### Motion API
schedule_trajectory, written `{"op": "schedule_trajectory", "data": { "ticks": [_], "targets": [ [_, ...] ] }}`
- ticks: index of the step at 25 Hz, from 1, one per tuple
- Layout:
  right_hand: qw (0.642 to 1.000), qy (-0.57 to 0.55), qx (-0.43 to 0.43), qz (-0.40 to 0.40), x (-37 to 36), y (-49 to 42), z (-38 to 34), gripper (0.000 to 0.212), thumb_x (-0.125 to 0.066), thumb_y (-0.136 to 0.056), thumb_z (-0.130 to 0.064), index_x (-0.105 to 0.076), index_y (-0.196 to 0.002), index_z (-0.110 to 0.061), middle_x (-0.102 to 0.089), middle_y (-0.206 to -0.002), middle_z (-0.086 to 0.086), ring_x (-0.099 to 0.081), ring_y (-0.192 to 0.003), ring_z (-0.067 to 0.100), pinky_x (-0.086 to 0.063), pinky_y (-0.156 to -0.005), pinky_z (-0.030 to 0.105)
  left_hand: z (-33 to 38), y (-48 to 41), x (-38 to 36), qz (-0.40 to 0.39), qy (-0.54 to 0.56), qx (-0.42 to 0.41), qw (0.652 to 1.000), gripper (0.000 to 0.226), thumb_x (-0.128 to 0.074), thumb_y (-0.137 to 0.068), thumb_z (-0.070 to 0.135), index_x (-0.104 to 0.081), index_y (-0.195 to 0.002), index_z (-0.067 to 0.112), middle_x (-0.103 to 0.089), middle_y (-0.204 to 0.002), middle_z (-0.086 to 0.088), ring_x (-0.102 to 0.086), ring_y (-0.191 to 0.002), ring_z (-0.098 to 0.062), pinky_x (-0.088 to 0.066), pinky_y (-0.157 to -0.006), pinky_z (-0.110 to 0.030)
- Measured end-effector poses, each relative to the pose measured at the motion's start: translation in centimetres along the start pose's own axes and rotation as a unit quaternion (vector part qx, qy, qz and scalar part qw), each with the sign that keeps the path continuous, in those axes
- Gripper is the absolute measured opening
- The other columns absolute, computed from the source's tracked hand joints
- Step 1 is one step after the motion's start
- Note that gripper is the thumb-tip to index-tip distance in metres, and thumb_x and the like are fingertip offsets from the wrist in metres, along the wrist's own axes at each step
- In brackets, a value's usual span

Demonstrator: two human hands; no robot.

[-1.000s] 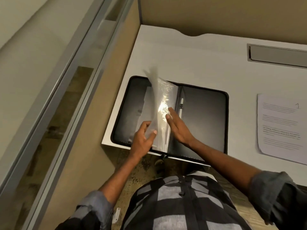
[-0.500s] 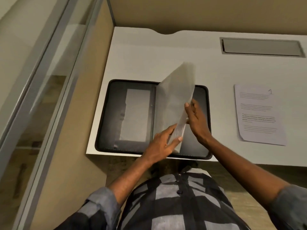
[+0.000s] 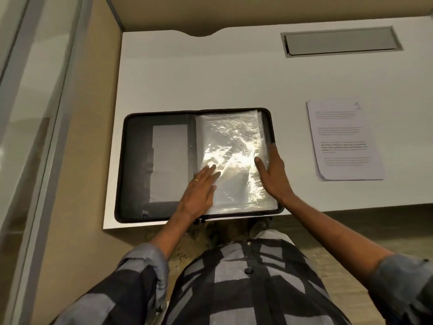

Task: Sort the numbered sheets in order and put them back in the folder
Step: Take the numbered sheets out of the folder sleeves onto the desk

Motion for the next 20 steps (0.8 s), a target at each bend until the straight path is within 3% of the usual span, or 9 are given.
{"op": "schedule_trajectory", "data": {
  "ticks": [3, 6, 8, 15, 20],
  "targets": [
    [0.987, 0.139, 0.076, -0.034, -3.1, -0.3, 0.3, 0.067, -0.033, -0.106, -0.047, -0.018, -0.162, -0.012, -0.009, -0.171, 0.009, -0.008, -0.158, 0.026, -0.012, -0.128, 0.048, -0.1, 0.1, -1.0, -0.024, -0.095, -0.011, 0.995, 0.056, -0.044, -0.109, 0.032, -0.028, -0.161, 0.017, -0.009, -0.172, -0.002, 0.000, -0.158, -0.020, -0.012, -0.129, -0.044],
    [0.941, 0.274, 0.184, -0.078, -6.6, -0.3, -0.7, 0.064, -0.026, -0.109, -0.045, -0.011, -0.163, -0.016, 0.002, -0.172, 0.007, 0.005, -0.158, 0.027, -0.006, -0.127, 0.054, -0.6, 0.6, -2.7, -0.064, -0.168, -0.024, 0.983, 0.073, -0.034, -0.109, 0.049, 0.002, -0.164, 0.017, 0.018, -0.170, -0.002, 0.020, -0.156, -0.023, 0.000, -0.128, -0.046],
    [0.916, 0.319, 0.224, -0.098, -8.2, -0.4, -0.5, 0.064, -0.021, -0.110, -0.047, -0.007, -0.164, -0.015, 0.004, -0.172, 0.007, 0.007, -0.158, 0.027, -0.009, -0.125, 0.058, -0.7, 0.4, -3.1, -0.068, -0.176, -0.012, 0.982, 0.074, -0.031, -0.108, 0.052, 0.005, -0.163, 0.018, 0.021, -0.169, -0.002, 0.022, -0.155, -0.021, 0.002, -0.128, -0.046],
    [0.916, 0.333, 0.190, -0.116, -7.8, -0.8, 3.1, 0.070, -0.027, -0.109, -0.052, -0.003, -0.164, -0.015, 0.006, -0.171, 0.007, 0.009, -0.158, 0.026, -0.009, -0.126, 0.053, -0.1, -3.2, -2.1, -0.016, -0.149, 0.034, 0.988, 0.068, -0.028, -0.110, 0.045, 0.004, -0.164, 0.018, 0.017, -0.170, -0.002, 0.020, -0.156, -0.017, 0.004, -0.128, -0.043],
    [0.920, 0.331, 0.175, -0.117, -6.4, -0.4, 4.8, 0.075, -0.029, -0.108, -0.057, -0.001, -0.164, -0.015, 0.008, -0.171, 0.007, 0.010, -0.158, 0.025, -0.010, -0.127, 0.049, -0.1, -6.5, -2.4, -0.023, -0.173, 0.031, 0.984, 0.067, -0.021, -0.110, 0.048, 0.002, -0.164, 0.015, 0.013, -0.171, -0.005, 0.019, -0.156, -0.019, -0.001, -0.128, -0.047]
  ]
}}
Point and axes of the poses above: each hand's wrist, its own y-axis away from the middle knuckle, its own x-axis out of the back of the hand, z = x × y, the point moved 5 cm from there along -y, towards the middle knuckle
